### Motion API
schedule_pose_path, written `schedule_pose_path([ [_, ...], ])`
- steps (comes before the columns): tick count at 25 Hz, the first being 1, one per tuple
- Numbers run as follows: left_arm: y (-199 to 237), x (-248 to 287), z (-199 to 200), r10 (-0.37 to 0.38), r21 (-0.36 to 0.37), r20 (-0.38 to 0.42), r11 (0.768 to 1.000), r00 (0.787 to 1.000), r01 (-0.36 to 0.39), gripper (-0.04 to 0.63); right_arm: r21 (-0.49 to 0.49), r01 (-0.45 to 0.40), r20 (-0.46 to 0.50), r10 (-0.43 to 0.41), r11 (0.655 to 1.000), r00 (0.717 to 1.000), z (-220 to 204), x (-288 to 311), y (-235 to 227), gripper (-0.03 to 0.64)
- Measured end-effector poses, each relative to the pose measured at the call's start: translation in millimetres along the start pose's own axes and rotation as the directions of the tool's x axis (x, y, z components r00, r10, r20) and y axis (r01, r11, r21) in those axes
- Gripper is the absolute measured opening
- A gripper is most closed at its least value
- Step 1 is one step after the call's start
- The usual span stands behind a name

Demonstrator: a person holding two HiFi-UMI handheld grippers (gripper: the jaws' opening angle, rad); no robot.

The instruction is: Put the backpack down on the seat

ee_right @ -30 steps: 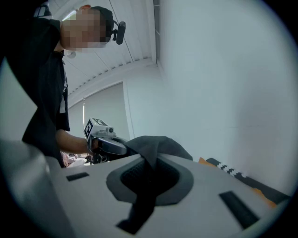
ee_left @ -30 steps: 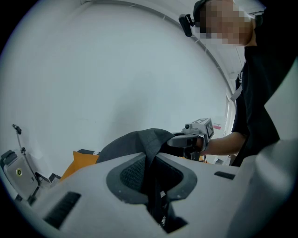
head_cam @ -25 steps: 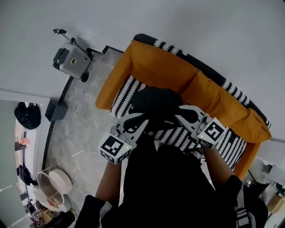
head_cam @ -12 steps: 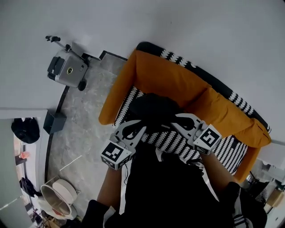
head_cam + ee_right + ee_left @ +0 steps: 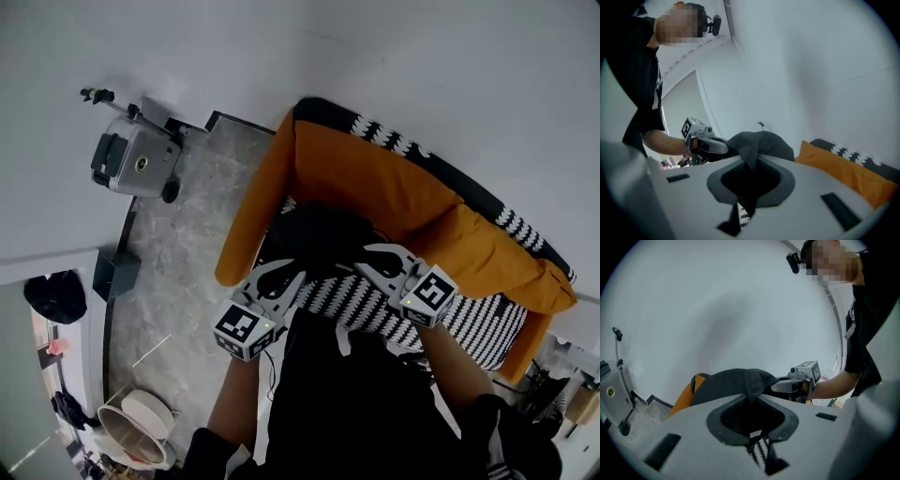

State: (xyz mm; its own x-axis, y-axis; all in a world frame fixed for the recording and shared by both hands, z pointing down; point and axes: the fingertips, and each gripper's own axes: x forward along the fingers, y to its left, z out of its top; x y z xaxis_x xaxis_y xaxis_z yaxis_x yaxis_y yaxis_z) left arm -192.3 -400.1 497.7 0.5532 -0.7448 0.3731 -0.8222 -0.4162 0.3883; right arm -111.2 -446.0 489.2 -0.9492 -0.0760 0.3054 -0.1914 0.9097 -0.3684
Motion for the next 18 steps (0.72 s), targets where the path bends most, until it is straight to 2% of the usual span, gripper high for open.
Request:
schedule_pose_path([
  [4,25,6,-7,-0.004,-0.047,-0.018,0.999,1.0,0.004,0.054,0.036,0.023,-0.024,-0.022,0.999,0.999,-9,22,-17,0.031],
  [18,94,32,-25,0.007,-0.075,-0.064,0.997,0.998,-0.012,0.054,0.125,0.051,-0.07,-0.043,0.991,0.997,-32,75,-58,0.032],
])
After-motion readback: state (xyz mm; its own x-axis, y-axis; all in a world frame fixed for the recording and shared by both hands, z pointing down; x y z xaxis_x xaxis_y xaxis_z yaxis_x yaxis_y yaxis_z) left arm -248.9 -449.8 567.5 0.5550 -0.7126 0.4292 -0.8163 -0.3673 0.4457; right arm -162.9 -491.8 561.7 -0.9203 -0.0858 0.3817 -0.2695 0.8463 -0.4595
